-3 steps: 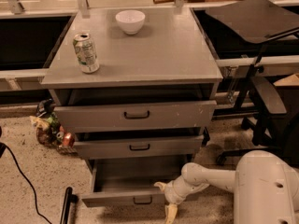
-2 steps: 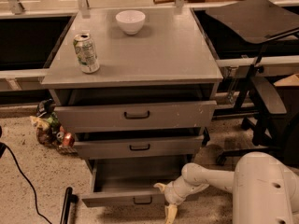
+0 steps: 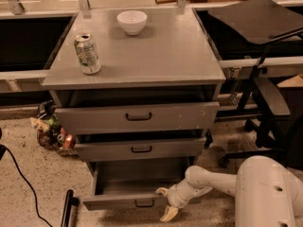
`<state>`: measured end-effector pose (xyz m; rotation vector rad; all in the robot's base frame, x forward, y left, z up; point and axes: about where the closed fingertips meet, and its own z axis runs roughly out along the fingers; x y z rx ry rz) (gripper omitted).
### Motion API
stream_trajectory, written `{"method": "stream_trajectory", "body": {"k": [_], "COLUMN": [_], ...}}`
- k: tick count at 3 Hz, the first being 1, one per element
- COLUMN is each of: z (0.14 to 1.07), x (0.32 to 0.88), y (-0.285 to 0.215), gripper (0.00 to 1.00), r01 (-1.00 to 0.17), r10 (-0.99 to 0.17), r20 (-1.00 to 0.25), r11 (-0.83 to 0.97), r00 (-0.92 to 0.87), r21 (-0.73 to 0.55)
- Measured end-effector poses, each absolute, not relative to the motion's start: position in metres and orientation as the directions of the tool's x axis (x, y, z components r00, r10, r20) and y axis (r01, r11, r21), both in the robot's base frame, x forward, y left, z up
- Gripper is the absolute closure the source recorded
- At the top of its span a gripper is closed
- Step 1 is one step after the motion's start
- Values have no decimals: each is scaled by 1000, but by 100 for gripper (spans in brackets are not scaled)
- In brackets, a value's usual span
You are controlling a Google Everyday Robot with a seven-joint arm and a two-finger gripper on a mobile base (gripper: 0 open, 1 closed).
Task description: Open bottom drawer
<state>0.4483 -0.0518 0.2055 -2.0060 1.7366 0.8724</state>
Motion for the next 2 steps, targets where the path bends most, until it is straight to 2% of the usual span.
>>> {"method": "stream_trajectory", "body": {"k": [2], "z": [213], "x": [448], "y": [-52], "gripper": [89], "r01": [-973], "r10": [-760], "r20": [-647], "r11": [-190], "r00": [60], "r21": [132]}}
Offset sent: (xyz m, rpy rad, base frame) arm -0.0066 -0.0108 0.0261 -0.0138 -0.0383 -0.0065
